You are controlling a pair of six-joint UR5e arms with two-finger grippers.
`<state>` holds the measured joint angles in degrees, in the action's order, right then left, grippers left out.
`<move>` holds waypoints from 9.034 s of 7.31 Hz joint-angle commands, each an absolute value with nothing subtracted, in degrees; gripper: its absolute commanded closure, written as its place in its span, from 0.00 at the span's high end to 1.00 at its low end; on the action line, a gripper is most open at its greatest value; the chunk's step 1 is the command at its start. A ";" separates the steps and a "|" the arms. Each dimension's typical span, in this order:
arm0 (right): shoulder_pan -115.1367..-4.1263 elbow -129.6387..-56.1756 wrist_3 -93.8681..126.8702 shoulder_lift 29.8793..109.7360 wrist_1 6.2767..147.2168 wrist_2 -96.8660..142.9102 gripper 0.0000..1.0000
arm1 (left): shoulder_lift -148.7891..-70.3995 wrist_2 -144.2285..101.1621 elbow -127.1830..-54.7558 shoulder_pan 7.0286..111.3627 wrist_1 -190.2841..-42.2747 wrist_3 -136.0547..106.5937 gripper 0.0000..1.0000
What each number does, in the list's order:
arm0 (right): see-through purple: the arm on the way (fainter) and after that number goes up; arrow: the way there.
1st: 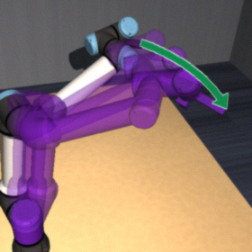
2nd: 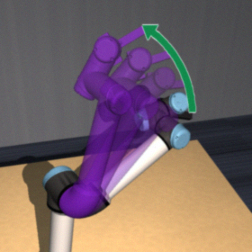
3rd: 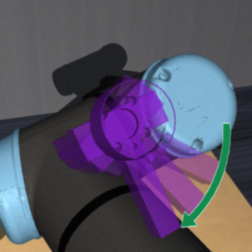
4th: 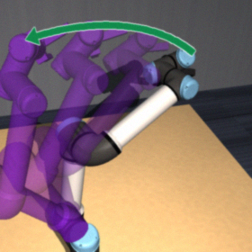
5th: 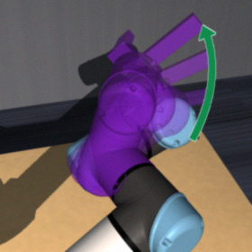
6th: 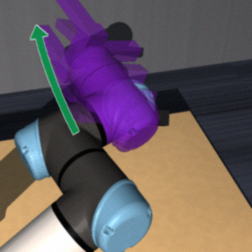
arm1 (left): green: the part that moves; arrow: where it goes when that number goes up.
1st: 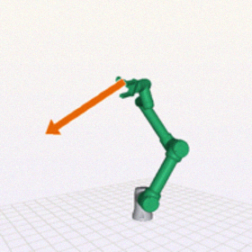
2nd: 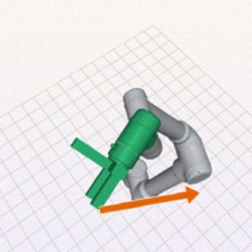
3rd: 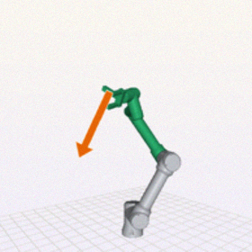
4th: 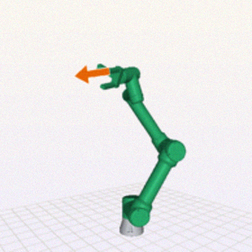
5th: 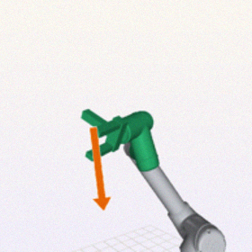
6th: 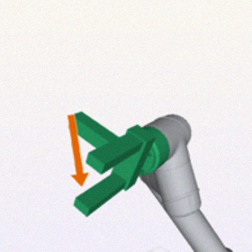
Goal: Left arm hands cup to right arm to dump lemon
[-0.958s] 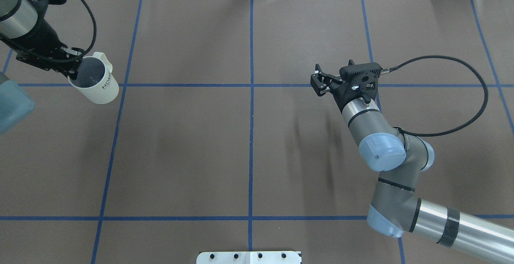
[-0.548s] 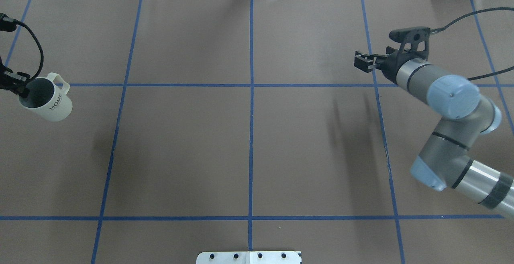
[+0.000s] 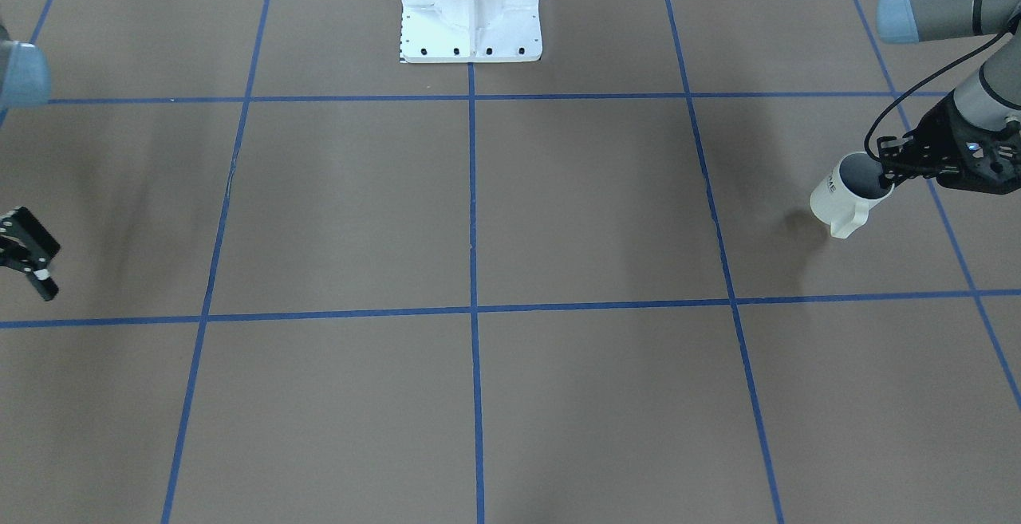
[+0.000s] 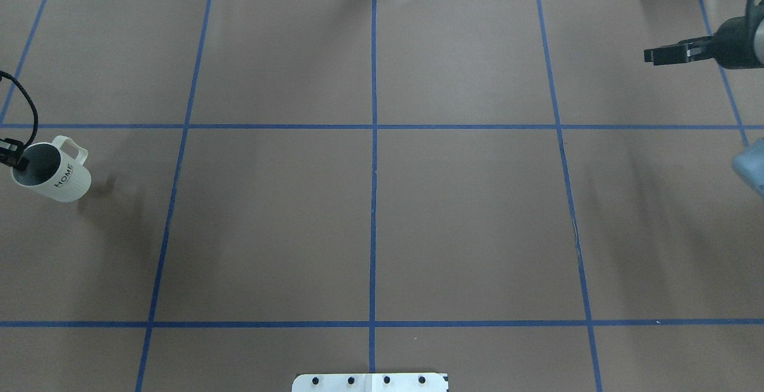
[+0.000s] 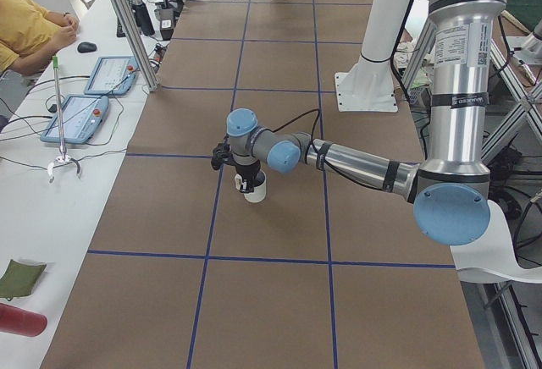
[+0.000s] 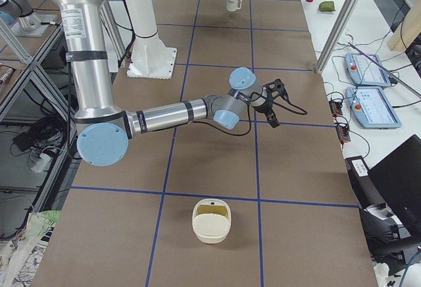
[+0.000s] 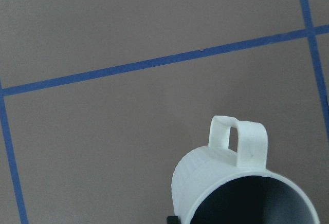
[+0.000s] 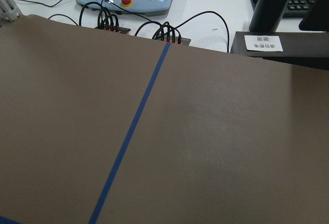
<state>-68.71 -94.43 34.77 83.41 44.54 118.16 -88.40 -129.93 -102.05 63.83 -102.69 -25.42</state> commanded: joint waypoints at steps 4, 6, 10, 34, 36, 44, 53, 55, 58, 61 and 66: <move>-72.60 -94.92 30.06 84.11 47.81 123.66 1.00 | -87.19 -137.90 -100.72 63.63 -103.36 -27.07 0.53; -72.68 -95.10 29.97 83.76 49.22 123.66 1.00 | -87.10 -137.46 -101.07 63.72 -103.45 -26.72 1.00; -75.75 -105.36 26.31 87.79 67.02 126.82 1.00 | -87.71 -136.94 -102.32 74.77 -102.66 -18.35 1.00; -85.25 -104.77 -3.34 94.57 95.36 134.03 1.00 | -86.57 -136.32 -101.07 85.87 -90.70 -4.92 1.00; -85.34 -104.68 -3.51 94.13 95.27 134.03 1.00 | -86.84 -136.75 -100.99 85.87 -90.62 -4.92 1.00; -85.34 -104.94 -3.34 93.60 95.27 134.21 1.00 | -86.66 -136.93 -101.87 85.78 -90.70 -4.92 1.00; -85.34 -104.85 -3.34 93.60 95.27 134.30 1.00 | -86.66 -136.93 -101.95 85.78 -90.70 -5.01 1.00; -85.34 -104.85 -3.34 93.60 95.27 134.30 1.00 | -86.66 -136.93 -102.04 85.78 -90.70 -5.01 1.00; -85.34 -104.85 -3.34 93.60 95.27 134.21 1.00 | -86.66 -136.93 -102.04 85.78 -90.79 -5.01 1.00; -85.34 -105.03 -3.43 93.60 95.27 134.21 1.00 | -86.66 -136.93 -102.04 85.78 -90.70 -5.01 1.00; -85.34 -105.12 -3.43 93.69 95.19 134.21 1.00 | -86.48 -136.93 -102.48 85.87 -90.70 -5.01 1.00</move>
<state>-85.34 -105.10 -3.43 93.62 95.20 134.21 -86.52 -136.93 -102.38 85.79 -90.70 -5.01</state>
